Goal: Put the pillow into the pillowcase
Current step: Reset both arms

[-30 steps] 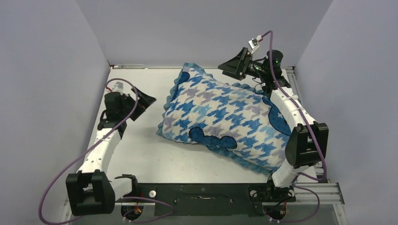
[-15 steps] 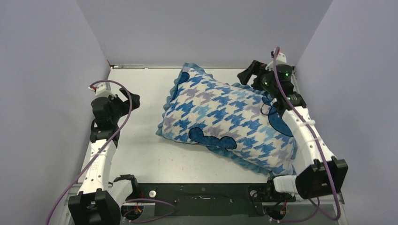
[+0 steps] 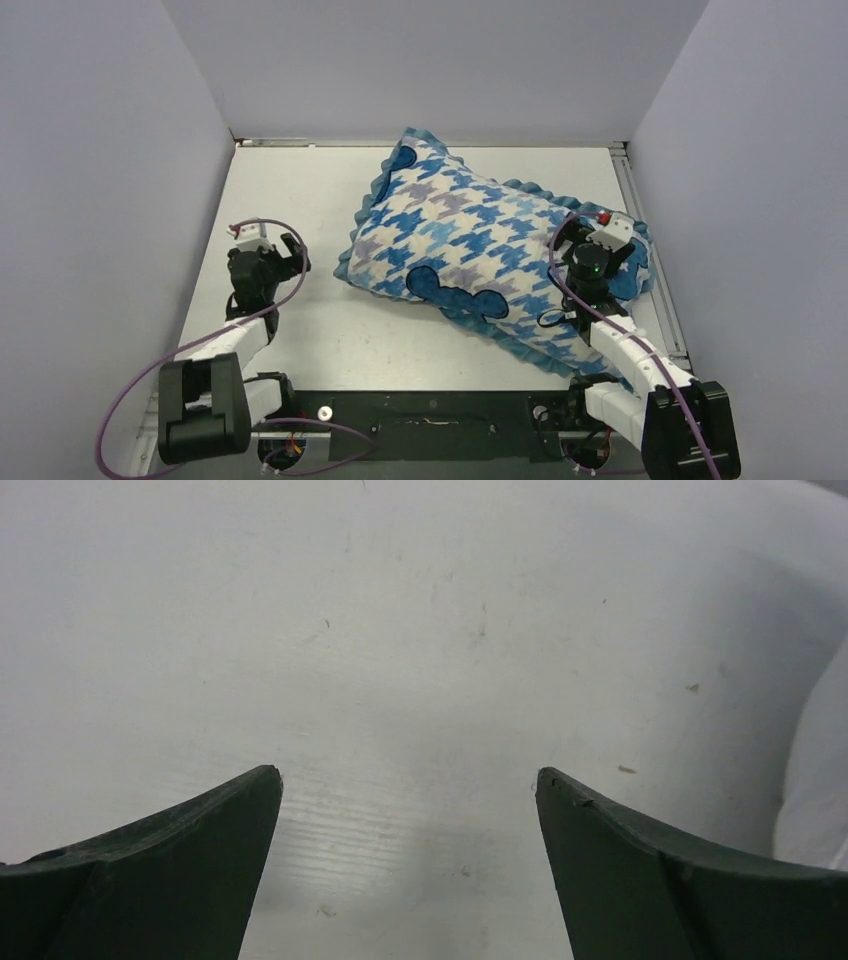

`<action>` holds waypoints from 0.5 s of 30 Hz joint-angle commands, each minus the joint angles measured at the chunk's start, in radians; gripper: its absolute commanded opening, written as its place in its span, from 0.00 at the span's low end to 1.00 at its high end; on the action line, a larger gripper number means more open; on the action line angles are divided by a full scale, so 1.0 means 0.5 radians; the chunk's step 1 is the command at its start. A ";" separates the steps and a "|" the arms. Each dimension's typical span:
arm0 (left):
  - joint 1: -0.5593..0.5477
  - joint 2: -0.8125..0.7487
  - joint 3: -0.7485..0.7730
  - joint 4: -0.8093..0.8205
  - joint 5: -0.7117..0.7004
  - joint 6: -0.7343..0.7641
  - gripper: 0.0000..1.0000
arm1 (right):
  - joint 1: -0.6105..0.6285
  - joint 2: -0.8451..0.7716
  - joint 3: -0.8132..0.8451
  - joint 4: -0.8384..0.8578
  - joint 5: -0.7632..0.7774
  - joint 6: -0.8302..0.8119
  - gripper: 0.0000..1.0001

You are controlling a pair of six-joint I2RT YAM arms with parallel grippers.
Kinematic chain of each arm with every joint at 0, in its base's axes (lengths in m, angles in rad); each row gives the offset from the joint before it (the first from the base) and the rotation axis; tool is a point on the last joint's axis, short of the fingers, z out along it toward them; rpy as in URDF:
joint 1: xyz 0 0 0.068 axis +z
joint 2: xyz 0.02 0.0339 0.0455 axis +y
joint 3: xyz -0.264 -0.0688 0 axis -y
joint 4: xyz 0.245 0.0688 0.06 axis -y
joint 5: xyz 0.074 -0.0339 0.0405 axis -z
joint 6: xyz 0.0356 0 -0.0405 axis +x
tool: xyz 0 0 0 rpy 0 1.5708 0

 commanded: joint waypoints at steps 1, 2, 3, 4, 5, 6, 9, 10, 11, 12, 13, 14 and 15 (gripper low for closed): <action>-0.083 0.319 -0.112 0.786 0.017 0.426 0.96 | -0.038 0.218 -0.397 0.688 0.309 -0.168 0.90; -0.087 0.391 -0.063 0.757 0.000 0.441 0.96 | -0.044 0.315 -0.444 0.861 0.311 -0.195 0.90; -0.096 0.452 0.027 0.651 -0.021 0.425 0.96 | -0.048 0.420 -0.477 1.024 0.293 -0.245 0.90; -0.099 0.536 0.139 0.618 -0.032 0.413 0.96 | -0.056 0.488 -0.471 1.118 0.294 -0.254 0.90; -0.099 0.615 0.205 0.552 -0.024 0.376 0.96 | -0.063 0.559 -0.486 1.286 0.257 -0.291 0.90; -0.114 0.689 0.211 0.626 0.016 0.382 0.96 | -0.069 0.641 -0.505 1.464 0.220 -0.329 0.90; -0.222 0.730 0.190 0.648 -0.049 0.479 0.96 | -0.094 0.964 -0.500 1.871 0.062 -0.386 0.90; -0.239 0.707 0.091 0.784 -0.078 0.489 0.96 | -0.098 1.059 -0.473 1.949 -0.040 -0.445 0.90; -0.257 0.688 -0.064 1.004 -0.118 0.491 0.96 | -0.098 1.109 -0.420 1.862 -0.190 -0.485 0.90; -0.259 0.749 -0.228 1.397 -0.218 0.494 0.96 | -0.087 1.230 -0.413 2.045 -0.236 -0.567 0.90; -0.293 0.795 -0.313 1.665 -0.285 0.490 0.96 | -0.080 1.217 -0.364 1.864 -0.210 -0.561 0.90; -0.334 0.717 -0.315 1.546 -0.389 0.459 0.96 | -0.092 1.195 -0.334 1.790 -0.193 -0.503 0.90; -0.353 0.682 -0.286 1.451 -0.498 0.416 0.96 | -0.098 1.235 -0.362 1.918 -0.190 -0.529 0.90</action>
